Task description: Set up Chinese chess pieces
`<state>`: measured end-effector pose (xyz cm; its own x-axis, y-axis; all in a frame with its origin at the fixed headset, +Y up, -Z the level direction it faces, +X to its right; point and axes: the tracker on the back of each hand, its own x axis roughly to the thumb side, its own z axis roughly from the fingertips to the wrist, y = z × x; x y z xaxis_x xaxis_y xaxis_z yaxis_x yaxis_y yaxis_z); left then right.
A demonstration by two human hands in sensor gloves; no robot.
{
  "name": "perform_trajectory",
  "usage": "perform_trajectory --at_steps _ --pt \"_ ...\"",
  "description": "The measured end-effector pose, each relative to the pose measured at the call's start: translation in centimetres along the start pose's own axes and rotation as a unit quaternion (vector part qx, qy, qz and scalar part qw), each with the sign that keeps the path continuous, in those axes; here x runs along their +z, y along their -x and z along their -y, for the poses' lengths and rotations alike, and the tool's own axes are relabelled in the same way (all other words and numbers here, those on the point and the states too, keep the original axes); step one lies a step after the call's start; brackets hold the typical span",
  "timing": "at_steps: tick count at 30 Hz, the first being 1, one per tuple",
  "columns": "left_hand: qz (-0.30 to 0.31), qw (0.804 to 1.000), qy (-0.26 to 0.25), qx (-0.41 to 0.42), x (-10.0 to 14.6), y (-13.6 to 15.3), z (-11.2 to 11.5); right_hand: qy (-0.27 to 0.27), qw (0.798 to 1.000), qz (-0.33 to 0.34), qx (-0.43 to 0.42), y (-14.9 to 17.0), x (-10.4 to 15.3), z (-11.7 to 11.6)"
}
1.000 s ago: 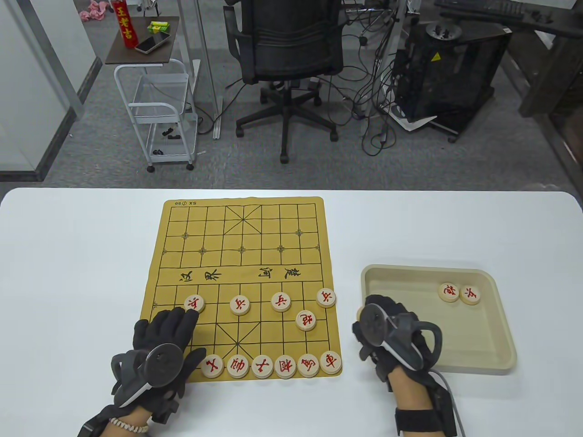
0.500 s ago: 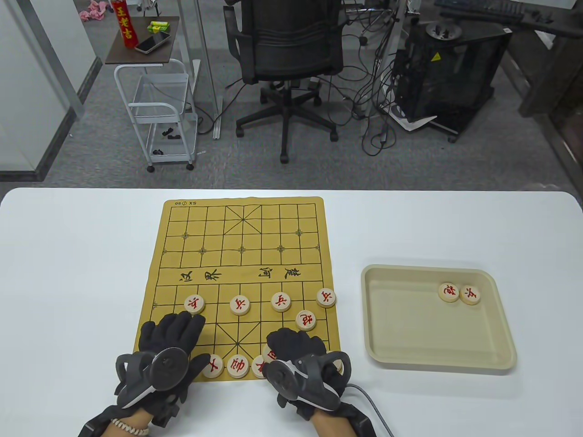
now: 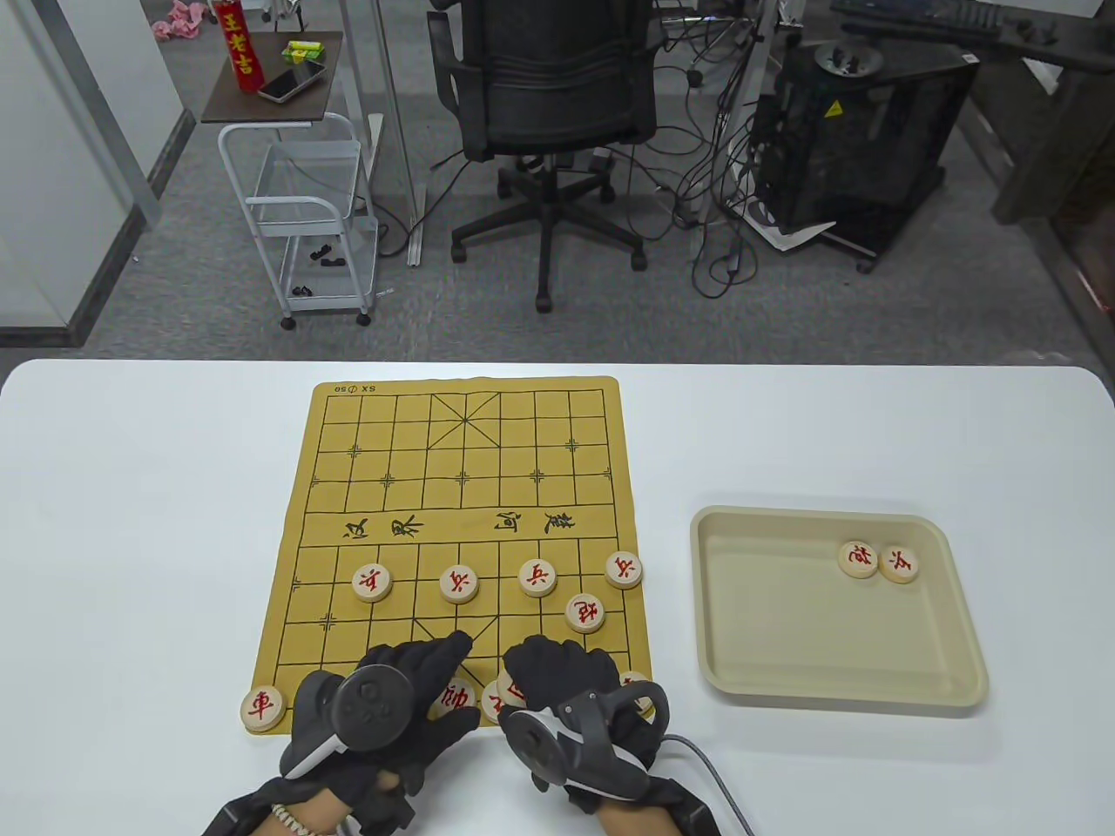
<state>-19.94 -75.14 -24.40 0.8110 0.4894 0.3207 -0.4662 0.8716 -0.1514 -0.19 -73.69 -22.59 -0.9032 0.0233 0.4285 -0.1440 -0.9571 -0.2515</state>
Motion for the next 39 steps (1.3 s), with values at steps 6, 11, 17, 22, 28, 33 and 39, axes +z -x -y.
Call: perform_trajectory --at_steps 6,11,17,22,28,33,39 --pt "-0.024 0.998 0.021 0.055 -2.4 -1.1 1.4 -0.002 1.0 0.007 -0.005 -0.1 0.1 -0.1" --pt "-0.034 0.996 0.012 0.076 -3.3 -1.5 2.1 0.003 1.0 0.014 0.01 -0.2 0.3 -0.2" --pt "-0.049 0.996 0.002 0.071 -3.1 -0.4 0.9 -0.02 0.999 -0.005 -0.038 1.1 0.4 -0.4" --pt "-0.051 0.998 -0.01 0.023 -2.1 0.8 -1.7 -0.074 0.996 -0.042 0.025 2.8 0.5 -0.9" --pt "-0.066 0.997 0.017 -0.028 -0.6 2.9 -4.9 -0.093 0.993 -0.077 0.002 4.3 0.5 -1.1" --pt "-0.095 0.985 0.073 -0.125 0.0 5.0 -5.4 -0.088 0.993 -0.082 -0.002 4.4 0.6 -1.0" --pt "-0.104 0.965 0.132 -0.203 0.1 6.7 -3.8 -0.089 0.993 -0.081 -0.004 4.5 0.6 -1.2"
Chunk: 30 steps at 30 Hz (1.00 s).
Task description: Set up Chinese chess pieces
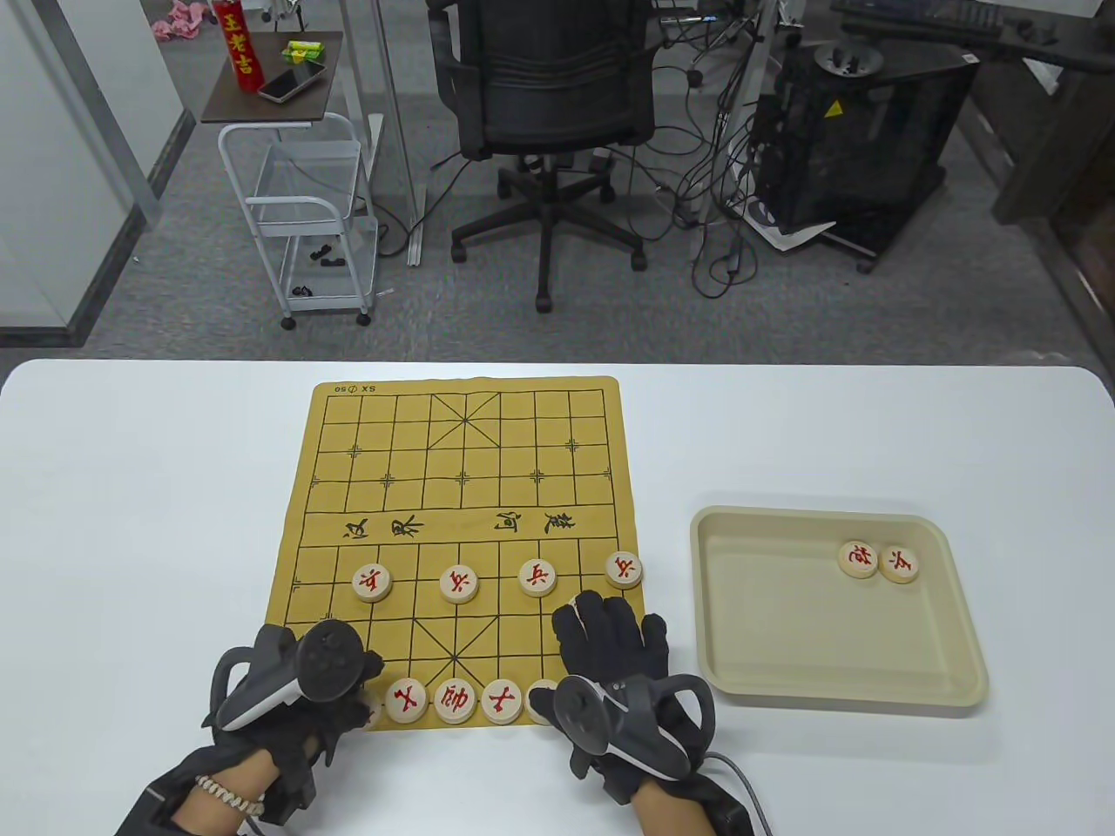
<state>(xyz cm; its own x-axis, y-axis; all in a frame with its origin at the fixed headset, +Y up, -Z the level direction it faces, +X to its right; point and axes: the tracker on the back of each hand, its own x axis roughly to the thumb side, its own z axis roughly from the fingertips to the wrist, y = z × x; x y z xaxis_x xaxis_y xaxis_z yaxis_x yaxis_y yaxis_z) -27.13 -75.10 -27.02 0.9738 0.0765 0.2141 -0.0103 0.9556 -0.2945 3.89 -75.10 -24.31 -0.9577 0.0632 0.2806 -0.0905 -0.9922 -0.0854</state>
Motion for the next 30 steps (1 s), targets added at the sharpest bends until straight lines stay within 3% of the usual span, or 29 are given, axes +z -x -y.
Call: perform_trajectory --at_steps 15,30 --pt "-0.008 1.0 -0.007 -0.024 -1.8 -0.9 0.5 -0.001 1.0 0.0 -0.002 0.0 0.1 0.0" --pt "-0.016 0.999 -0.03 -0.026 -1.1 -1.0 0.0 0.0 1.0 -0.002 0.0 0.0 0.1 0.0"
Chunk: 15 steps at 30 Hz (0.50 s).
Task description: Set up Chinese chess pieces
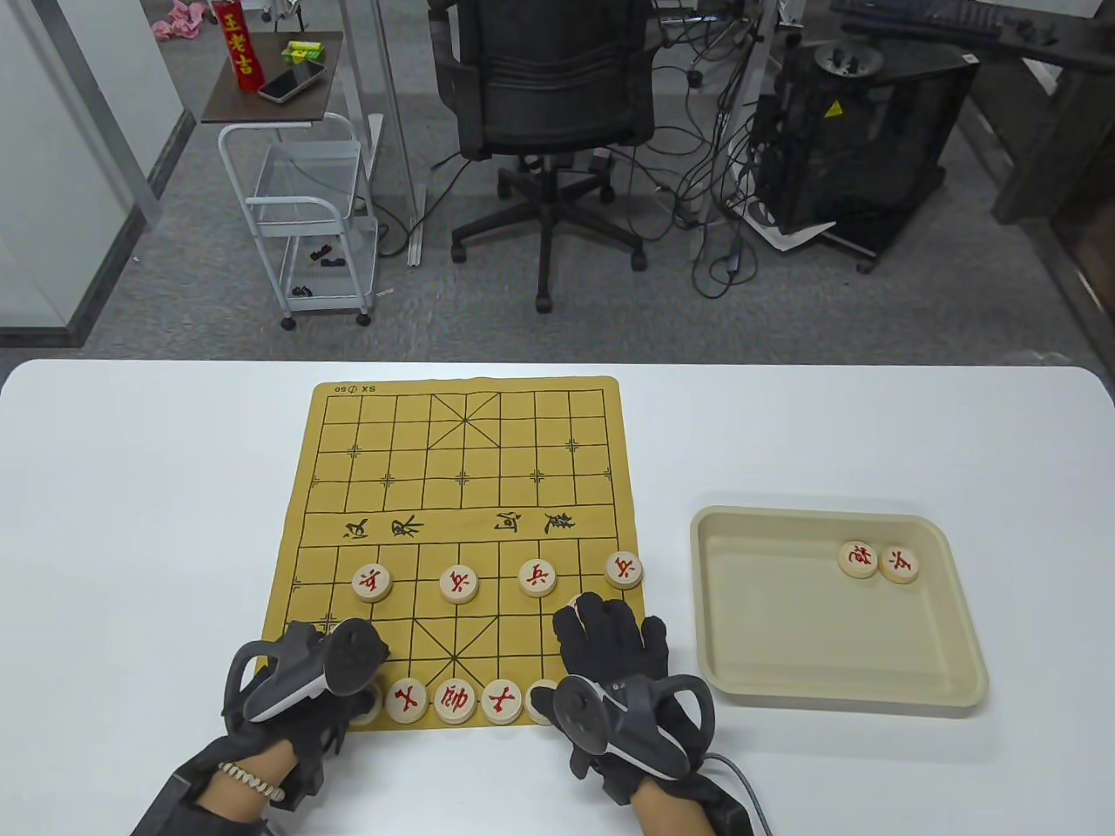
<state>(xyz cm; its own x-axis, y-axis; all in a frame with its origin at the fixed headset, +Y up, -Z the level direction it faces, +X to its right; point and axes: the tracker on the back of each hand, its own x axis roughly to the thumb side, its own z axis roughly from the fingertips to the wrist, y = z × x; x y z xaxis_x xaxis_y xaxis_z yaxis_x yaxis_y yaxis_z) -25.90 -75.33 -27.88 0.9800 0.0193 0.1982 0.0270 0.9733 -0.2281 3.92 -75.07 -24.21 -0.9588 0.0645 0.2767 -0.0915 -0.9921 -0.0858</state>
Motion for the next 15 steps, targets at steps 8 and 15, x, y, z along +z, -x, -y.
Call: perform_trajectory --at_steps 8,15 --pt "-0.003 0.985 -0.155 0.077 1.3 -0.4 -3.7 0.001 1.0 -0.001 0.004 -0.1 0.0 0.0" --pt "-0.01 0.973 -0.217 0.074 2.6 0.3 -2.2 -0.002 1.0 0.0 0.008 -0.3 0.0 -0.1"
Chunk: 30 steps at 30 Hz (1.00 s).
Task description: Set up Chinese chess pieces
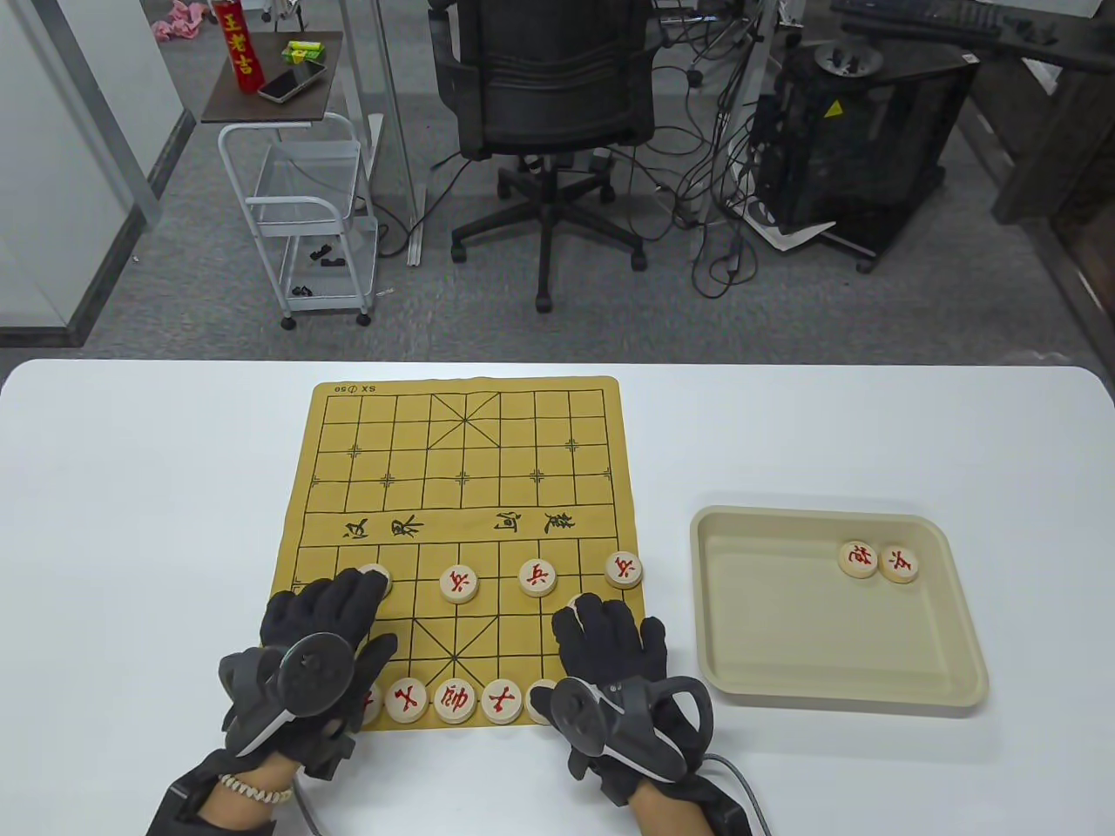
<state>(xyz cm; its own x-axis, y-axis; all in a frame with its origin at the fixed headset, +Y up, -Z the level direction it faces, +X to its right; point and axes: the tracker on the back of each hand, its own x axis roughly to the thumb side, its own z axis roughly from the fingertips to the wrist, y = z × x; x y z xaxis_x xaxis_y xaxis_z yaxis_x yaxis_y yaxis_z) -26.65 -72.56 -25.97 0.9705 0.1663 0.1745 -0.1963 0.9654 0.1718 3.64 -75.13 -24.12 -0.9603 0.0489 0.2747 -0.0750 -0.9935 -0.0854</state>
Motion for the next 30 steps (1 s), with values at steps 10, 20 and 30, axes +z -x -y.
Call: perform_trajectory --at_steps 10,20,30 --pt "0.006 1.0 0.002 -0.005 0.5 0.4 0.5 0.002 0.999 -0.031 -0.011 1.3 -0.2 0.4" --pt "0.001 1.0 0.003 -0.001 0.3 0.7 0.4 -0.032 0.982 -0.184 0.039 13.5 -3.5 3.5" --pt "-0.006 1.0 0.007 -0.007 0.1 0.6 0.6 -0.121 0.93 -0.297 0.178 24.9 -7.7 2.8"
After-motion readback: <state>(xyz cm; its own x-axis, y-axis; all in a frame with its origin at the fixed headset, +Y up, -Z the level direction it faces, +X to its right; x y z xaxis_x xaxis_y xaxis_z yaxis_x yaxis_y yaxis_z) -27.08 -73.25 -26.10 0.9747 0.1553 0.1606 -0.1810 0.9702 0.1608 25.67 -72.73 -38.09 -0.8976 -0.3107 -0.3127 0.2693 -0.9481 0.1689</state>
